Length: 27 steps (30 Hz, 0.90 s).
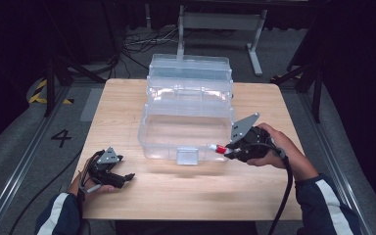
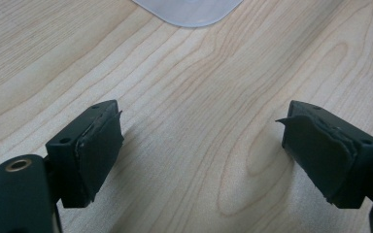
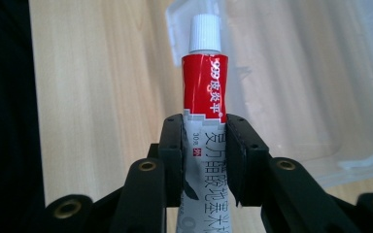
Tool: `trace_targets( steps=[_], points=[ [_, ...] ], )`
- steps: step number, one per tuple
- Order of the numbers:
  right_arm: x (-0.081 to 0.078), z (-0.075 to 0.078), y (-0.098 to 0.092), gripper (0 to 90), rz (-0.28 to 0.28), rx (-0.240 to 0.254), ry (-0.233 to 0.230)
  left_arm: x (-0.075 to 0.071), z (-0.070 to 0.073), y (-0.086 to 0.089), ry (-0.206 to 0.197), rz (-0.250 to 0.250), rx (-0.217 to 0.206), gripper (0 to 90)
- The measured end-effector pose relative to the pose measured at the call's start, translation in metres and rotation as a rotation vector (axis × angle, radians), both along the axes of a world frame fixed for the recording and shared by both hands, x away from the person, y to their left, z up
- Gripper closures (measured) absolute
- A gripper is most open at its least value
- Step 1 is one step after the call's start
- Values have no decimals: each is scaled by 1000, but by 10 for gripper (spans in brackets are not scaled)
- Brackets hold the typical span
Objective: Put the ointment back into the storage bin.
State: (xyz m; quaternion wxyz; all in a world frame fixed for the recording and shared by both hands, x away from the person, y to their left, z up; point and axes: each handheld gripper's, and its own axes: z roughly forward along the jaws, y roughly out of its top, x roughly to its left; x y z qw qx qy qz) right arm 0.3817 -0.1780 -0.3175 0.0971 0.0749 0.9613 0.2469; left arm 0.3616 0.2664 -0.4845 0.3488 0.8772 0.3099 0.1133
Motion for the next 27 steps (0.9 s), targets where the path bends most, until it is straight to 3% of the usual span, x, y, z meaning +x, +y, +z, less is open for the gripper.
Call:
trace_targets(
  steps=[13, 20, 21, 27],
  points=[
    [37, 31, 25, 711, -23, -21, -45, 0, 0, 0, -1, 0, 1, 148],
    [59, 26, 43, 711, -28, -56, -18, 0, 0, 0, 0, 0, 0, 149],
    [66, 19, 49, 711, -27, -80, -5, 0, 0, 0, -1, 0, 1, 149],
    [80, 8, 57, 711, -33, -105, 17, 0, 0, 0, 0, 0, 0, 149]
  ],
)
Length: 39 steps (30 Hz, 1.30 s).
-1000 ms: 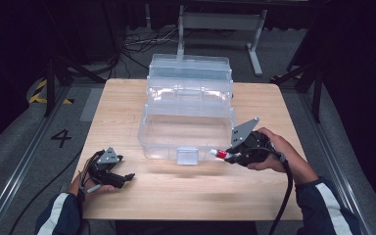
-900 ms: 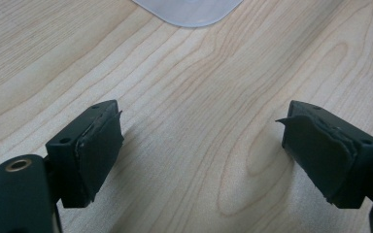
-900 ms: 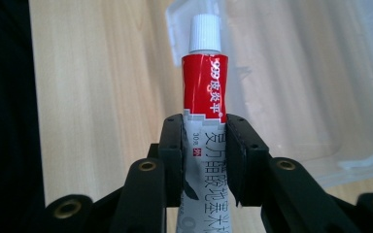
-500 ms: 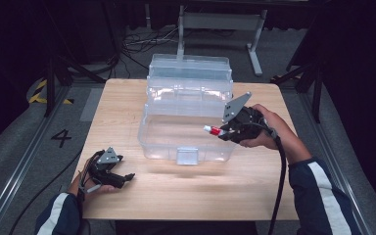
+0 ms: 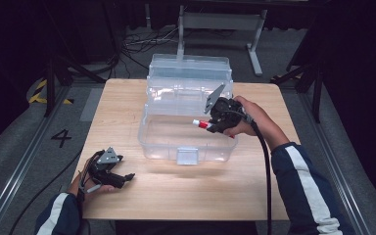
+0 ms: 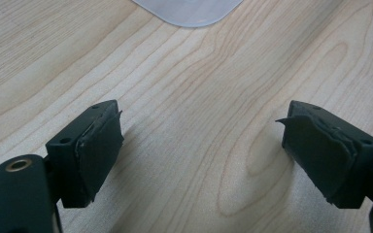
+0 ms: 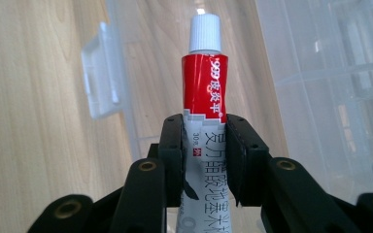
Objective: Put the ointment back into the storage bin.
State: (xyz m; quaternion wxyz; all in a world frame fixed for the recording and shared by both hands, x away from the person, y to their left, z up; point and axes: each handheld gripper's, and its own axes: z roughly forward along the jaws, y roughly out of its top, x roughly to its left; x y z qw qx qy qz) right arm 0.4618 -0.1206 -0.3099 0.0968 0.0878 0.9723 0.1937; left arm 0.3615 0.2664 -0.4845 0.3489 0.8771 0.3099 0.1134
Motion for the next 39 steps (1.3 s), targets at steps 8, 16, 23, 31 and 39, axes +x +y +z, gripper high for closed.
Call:
trace_targets(
  steps=[8, 16, 23, 31, 39],
  points=[
    [15, -22, 12, 711, 2, -52, 37, 0, 0, 0, 0, -1, 0, 149],
    [22, -41, 18, 711, 6, -115, 65, 0, 0, 0, 0, -1, 0, 149],
    [26, -51, 18, 710, 17, -149, 92, 0, 0, 0, 3, -2, -2, 148],
    [27, -62, 19, 710, 32, -186, 105, 0, 0, 0, 3, -2, -2, 148],
    [27, -68, 18, 709, 36, -199, 132, 0, 0, 0, 3, -2, -3, 148]
  ],
)
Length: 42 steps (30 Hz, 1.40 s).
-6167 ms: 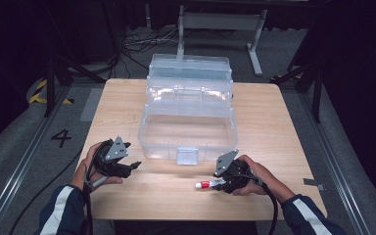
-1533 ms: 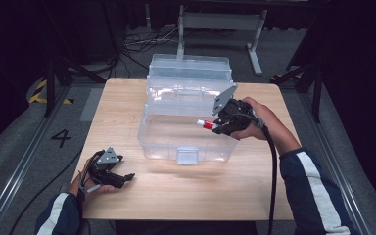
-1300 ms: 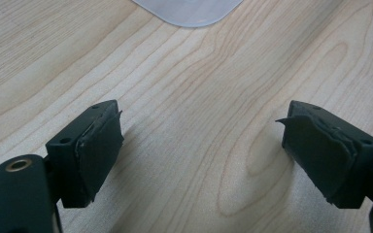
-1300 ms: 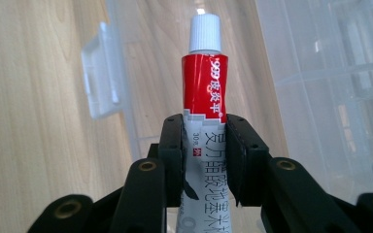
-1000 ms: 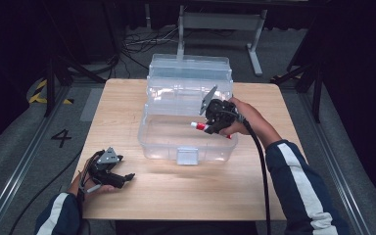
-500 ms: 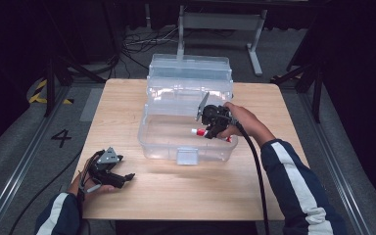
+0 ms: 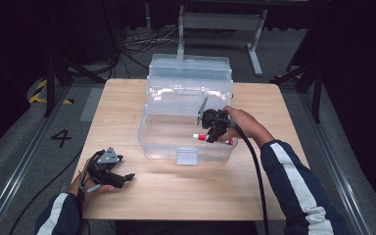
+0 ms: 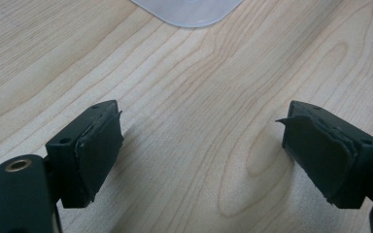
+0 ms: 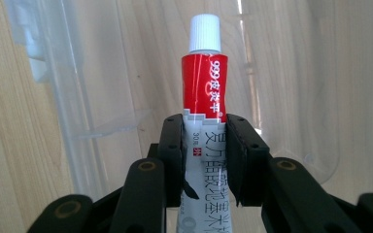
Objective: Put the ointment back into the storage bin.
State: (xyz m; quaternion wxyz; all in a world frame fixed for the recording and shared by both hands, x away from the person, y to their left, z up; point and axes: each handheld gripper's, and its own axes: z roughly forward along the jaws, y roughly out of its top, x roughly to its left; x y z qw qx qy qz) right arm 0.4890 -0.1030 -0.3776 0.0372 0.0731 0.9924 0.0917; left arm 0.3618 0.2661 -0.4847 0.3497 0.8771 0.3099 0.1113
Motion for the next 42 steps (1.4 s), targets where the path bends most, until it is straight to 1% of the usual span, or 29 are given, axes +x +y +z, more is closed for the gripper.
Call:
trace_targets(
  steps=[1, 3, 8, 11, 17, 19, 24, 26, 31, 33, 35, 37, 38, 39, 41, 42],
  points=[
    [0, 0, 0, 709, 0, 0, 0, 0, 0, 0, 0, 0, 0, 148],
    [0, -5, 2, 709, 5, -12, 6, 0, 0, 0, 0, 0, 0, 148],
    [0, -9, 2, 708, 4, -16, 15, 0, 0, 0, 0, 0, 0, 148],
    [0, -10, 3, 706, 12, -27, 21, 0, 0, 0, 0, -1, 0, 148],
    [-1, -11, 5, 707, 10, -16, 28, 0, 0, 0, 0, 0, 0, 148],
    [-1, -11, 5, 698, 11, -14, 22, 0, 0, 0, 0, 0, 0, 148],
    [-1, -11, 4, 693, 12, -8, 24, 0, 0, 0, 0, 0, 0, 148],
    [-1, -12, 4, 692, 3, -5, 21, 0, 0, 0, 0, 0, 0, 148],
    [-2, -10, 2, 685, 0, 14, 21, 0, 0, 0, 0, 0, 0, 148],
    [-2, -6, -2, 680, -12, 56, 14, 0, 0, 0, 0, 1, 0, 148],
    [-2, -3, -4, 668, -19, 74, -2, 0, 0, 0, 0, 1, 1, 148],
    [-4, 2, -8, 650, -32, 108, -11, 0, 0, 0, 0, 3, 2, 147],
    [-4, 2, -8, 650, -32, 108, -11, 0, 0, 0, -2, 2, 5, 147],
    [-5, 5, -13, 643, -48, 148, -19, 1, 1, 0, -3, 2, 11, 148],
    [-7, 9, -17, 637, -54, 178, -30, 1, 1, 0, 5, 4, 9, 148],
    [-8, 10, -20, 636, -65, 199, -41, 1, 1, 0, 7, 5, 12, 148]
  ],
)
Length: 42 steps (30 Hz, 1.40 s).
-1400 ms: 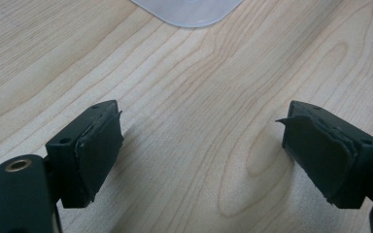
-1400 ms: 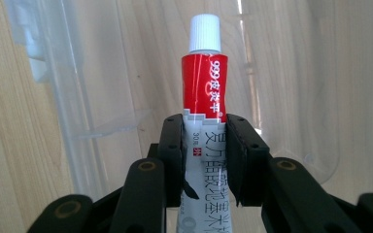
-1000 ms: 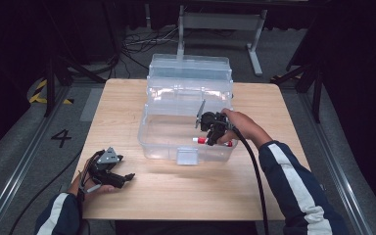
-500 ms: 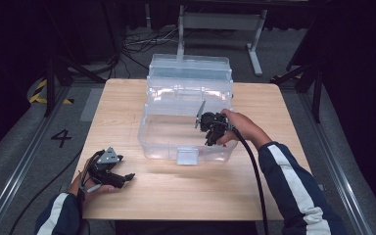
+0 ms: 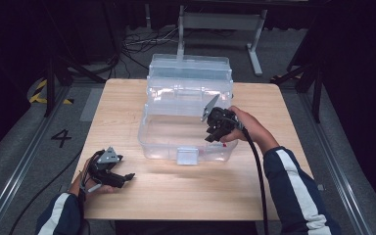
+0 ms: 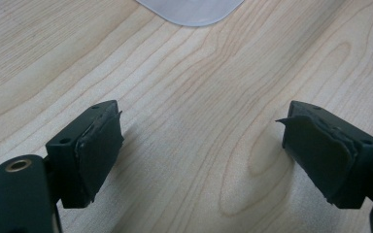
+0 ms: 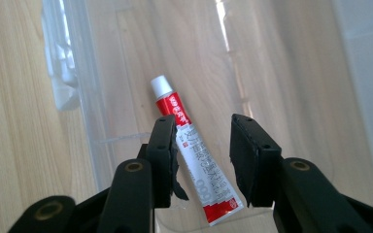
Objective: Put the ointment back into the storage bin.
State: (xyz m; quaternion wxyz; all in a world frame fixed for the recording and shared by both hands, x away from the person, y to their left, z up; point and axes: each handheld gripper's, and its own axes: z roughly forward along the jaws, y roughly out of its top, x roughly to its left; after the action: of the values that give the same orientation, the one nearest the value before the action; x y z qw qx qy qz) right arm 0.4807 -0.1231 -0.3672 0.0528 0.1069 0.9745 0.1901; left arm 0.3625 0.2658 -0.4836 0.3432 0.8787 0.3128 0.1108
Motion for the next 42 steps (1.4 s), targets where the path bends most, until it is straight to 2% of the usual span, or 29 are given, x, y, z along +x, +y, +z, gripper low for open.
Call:
trace_targets(
  steps=[4, 5, 7, 12, 15, 16, 17, 29, 34, 36, 38, 40, 42],
  points=[
    [-2, 5, -12, 625, -14, 65, -27, 0, 1, -1, 4, 5, 13, 149],
    [-2, 5, -12, 625, -14, 65, -27, 0, 1, -1, 4, 5, 13, 149],
    [-4, 9, -21, 615, -17, 112, -69, 1, 3, -3, 7, 5, 26, 153],
    [-9, 15, -36, 597, -33, 205, -134, 1, 7, -8, 6, -8, 58, 168],
    [-13, 18, -43, 593, -42, 240, -174, 0, 11, -8, -13, -1, 54, 189],
    [-13, 19, -45, 593, -42, 251, -180, 0, 14, -8, -20, 1, 36, 191],
    [-15, 21, -48, 597, -45, 269, -192, 0, 14, -8, -20, 1, 36, 196],
    [-11, 40, -69, 590, -111, 367, -295, 0, 57, -20, -131, -11, -47, 209],
    [-1, 50, -74, 580, -158, 392, -326, 0, 76, -30, -185, -31, -44, 225],
    [4, 55, -75, 561, -177, 396, -352, 2, 82, -35, -193, -47, -54, 226],
    [9, 59, -75, 535, -190, 401, -345, 4, 87, -40, -206, -64, -54, 228],
    [14, 63, -73, 502, -205, 381, -382, 7, 90, -45, -212, -76, -64, 229],
    [19, 66, -72, 497, -214, 390, -376, 11, 92, -51, -211, -102, -64, 229]
  ],
)
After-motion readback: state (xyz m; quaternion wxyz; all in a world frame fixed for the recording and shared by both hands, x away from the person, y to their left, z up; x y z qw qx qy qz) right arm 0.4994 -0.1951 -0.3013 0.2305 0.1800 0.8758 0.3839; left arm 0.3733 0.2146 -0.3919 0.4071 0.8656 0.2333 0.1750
